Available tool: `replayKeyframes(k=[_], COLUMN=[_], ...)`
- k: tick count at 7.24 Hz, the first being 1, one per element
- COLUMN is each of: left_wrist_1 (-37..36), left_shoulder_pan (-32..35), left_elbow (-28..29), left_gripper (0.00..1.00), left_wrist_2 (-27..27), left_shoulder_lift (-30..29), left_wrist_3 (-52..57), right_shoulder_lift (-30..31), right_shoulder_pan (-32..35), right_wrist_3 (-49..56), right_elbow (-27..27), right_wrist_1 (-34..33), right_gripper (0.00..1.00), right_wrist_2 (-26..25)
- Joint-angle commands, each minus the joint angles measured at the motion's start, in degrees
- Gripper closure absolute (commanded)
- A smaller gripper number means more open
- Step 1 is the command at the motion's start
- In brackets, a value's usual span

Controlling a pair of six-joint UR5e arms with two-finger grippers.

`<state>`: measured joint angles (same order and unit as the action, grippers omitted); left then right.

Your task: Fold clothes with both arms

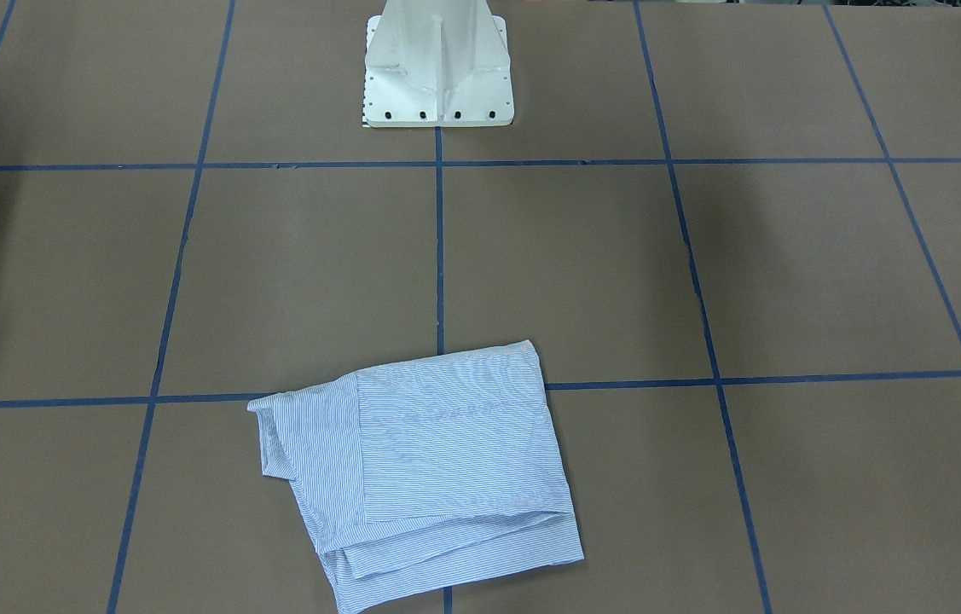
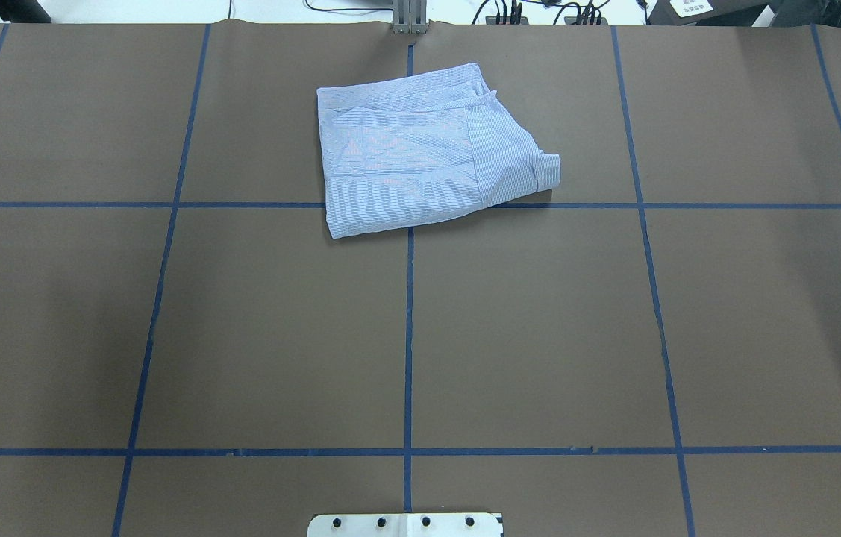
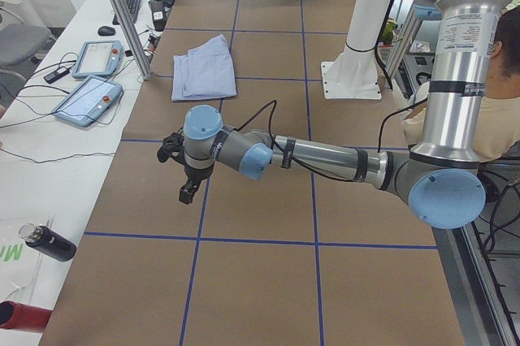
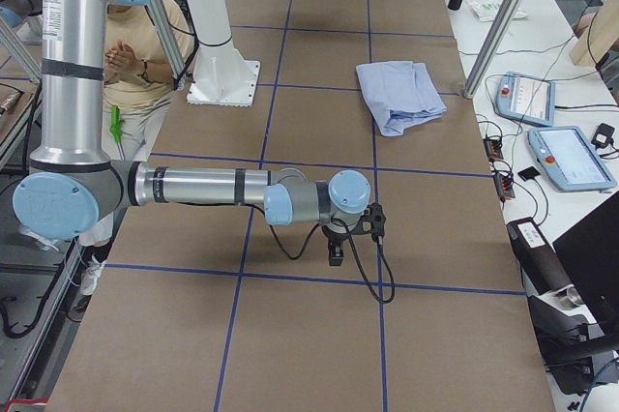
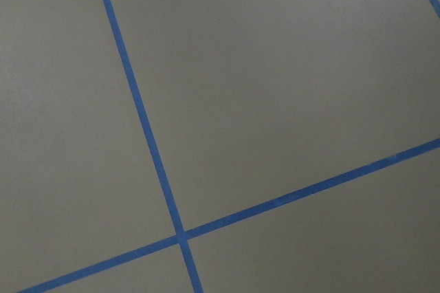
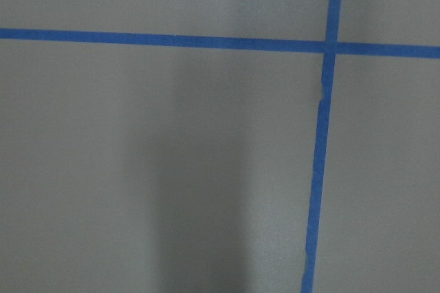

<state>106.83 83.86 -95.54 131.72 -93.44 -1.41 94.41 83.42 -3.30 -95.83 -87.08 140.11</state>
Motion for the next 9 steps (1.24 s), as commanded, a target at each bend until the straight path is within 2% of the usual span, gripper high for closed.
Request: replayKeyframes(k=[1, 5, 8, 9], left_wrist_1=[0.3, 0.2, 0.3, 0.4], left_shoulder_pan=[-0.1, -0.1, -0.3, -0.3], left_elbow=[-1.4, -3.2, -3.5, -2.8], left_gripper=[0.00, 0.00, 0.00, 0.00], left_wrist_2=[0.0, 0.6, 0.9, 3.6], left_shoulder_lift=[0.5, -0.3, -0.7, -0.6], left_wrist_3=[-0.7, -0.6, -0.3, -0.2], right_shoulder_lift=[-0.5, -1.8, -2.5, -2.5], right_shoulder_pan=[0.8, 0.7, 0.7, 0.7], right_wrist_3=[1.0, 0.1, 0.2, 0.5], right_elbow=[-0.4, -0.4, 0.4, 0.5], right_wrist_1=[-0.1, 0.0, 0.0, -0.1], right_gripper=[0.00, 0.00, 0.00, 0.00], right_wrist_2=[-0.1, 0.0, -2.0, -1.7])
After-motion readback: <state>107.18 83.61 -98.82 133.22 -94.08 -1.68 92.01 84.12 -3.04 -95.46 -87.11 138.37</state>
